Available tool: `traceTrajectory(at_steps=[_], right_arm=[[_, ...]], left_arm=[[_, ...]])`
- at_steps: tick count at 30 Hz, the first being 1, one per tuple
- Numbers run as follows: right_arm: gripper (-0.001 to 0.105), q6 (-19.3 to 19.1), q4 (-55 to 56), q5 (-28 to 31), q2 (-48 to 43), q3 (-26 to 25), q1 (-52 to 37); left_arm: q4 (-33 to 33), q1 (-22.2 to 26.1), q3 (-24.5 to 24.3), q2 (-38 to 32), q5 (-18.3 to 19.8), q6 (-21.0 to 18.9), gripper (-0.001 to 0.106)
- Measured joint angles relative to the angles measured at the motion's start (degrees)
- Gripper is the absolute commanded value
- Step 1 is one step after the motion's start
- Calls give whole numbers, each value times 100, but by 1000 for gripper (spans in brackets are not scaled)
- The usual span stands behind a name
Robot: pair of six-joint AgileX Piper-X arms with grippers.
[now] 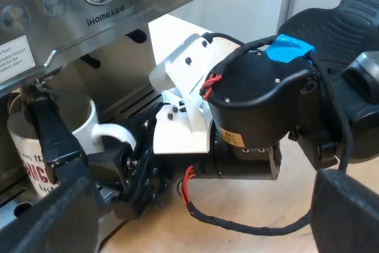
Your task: Place mug into machine
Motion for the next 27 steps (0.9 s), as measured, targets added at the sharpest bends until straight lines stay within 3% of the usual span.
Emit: traceTrajectory(at_steps=[13,18,27], right_arm=[[56,-157,-267,-132,8,0,-70],[56,-313,-567,-608,8,0,-115],[56,-376,-643,-675,8,0,-115]], left_arm=[[0,0,0,0,0,0,79],[0,0,0,0,0,0,79],[0,0,0,0,0,0,79]])
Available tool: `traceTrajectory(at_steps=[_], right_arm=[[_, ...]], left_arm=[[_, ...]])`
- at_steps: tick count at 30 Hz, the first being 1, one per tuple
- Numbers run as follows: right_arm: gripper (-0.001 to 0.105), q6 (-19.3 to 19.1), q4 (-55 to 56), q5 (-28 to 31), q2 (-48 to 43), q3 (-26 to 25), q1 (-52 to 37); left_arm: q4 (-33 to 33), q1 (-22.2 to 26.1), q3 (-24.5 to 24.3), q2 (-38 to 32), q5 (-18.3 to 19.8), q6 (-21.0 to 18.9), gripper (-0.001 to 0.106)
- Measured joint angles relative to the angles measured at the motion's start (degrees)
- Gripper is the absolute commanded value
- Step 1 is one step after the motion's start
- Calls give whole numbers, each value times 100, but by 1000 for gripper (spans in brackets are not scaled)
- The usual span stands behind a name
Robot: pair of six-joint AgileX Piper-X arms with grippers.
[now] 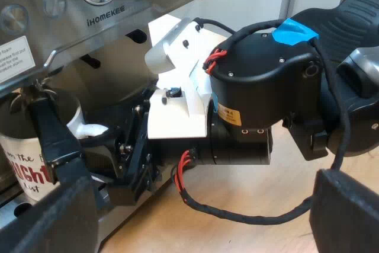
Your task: Place mug into machine
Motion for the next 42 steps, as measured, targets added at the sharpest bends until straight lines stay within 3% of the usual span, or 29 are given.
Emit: traceTrajectory(at_steps=[6,20,32,42], right_arm=[[52,-233,210,484,-276,0,80],[52,-273,1788,688,-1120,0,381],[52,-303,1936,785,-2486,801,609],[50,-424,1982,1096,-3321,867,1160]], left_arm=[[0,0,0,0,0,0,79],[0,0,0,0,0,0,79],[0,0,0,0,0,0,79],[0,0,0,0,0,0,79]])
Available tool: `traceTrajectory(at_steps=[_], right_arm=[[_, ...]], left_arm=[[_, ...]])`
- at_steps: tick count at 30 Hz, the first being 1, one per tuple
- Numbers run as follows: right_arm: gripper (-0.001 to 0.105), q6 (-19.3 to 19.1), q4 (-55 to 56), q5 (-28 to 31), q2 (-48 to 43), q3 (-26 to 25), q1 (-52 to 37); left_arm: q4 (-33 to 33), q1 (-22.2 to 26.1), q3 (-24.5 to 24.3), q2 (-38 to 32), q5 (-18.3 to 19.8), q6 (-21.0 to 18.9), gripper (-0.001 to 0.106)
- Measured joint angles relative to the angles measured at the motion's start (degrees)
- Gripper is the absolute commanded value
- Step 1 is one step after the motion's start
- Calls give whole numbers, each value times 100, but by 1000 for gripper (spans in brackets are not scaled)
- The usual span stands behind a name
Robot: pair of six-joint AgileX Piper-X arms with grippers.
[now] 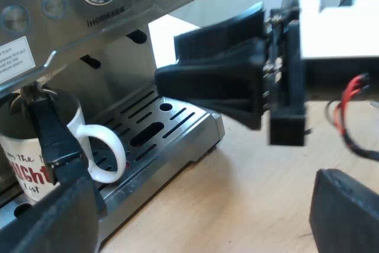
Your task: Place mug into machine
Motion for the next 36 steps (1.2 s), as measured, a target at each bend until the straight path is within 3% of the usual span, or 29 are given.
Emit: traceTrajectory(at_steps=[4,10,13,15,17,25,36], right_arm=[[46,-308,173,96,-266,0,258],[43,-360,470,290,-594,0,627],[29,-370,470,402,-618,0,720],[10,-368,483,415,-618,0,720],[0,-368,505,416,-618,0,720],[0,-368,518,416,-618,0,720],[0,-421,712,424,-618,-86,720]], left_arm=[[0,0,-41,0,0,0,79],[11,0,-368,0,0,0,79],[-8,0,-413,0,0,0,79],[-8,0,-413,0,0,0,79],[-8,0,-413,0,0,0,79],[-22,0,-413,0,-103,0,79],[-90,0,-413,0,-996,0,79]])
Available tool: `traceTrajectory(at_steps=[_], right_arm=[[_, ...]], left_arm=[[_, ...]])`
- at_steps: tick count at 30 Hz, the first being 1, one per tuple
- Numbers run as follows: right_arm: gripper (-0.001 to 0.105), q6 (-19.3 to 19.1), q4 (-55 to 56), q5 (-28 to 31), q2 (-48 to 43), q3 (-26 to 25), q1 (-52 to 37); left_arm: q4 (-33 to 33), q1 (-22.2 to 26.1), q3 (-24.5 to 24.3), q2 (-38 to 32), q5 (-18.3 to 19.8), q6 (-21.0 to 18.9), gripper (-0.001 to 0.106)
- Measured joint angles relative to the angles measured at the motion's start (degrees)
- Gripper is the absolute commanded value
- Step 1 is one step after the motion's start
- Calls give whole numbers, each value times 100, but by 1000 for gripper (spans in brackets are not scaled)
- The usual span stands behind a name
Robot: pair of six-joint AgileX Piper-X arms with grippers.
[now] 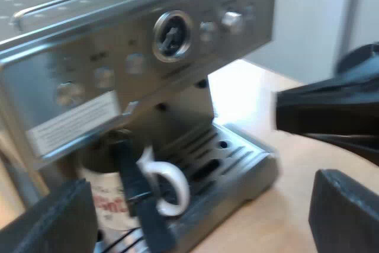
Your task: Place mug into machine
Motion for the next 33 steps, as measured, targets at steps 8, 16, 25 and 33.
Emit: traceTrajectory(at_steps=[8,16,25,33], right_arm=[[0,-208,544,5,246,-628,-193],[0,-221,575,-266,482,-731,-572],[0,-245,-12,-429,1022,-759,-744],[0,-245,-37,-335,1588,-1298,-779]], left_arm=[[-342,0,0,113,-374,0,79],[-436,368,0,387,-429,0,79],[-475,994,0,592,499,0,79],[-500,994,0,592,806,67,79]])
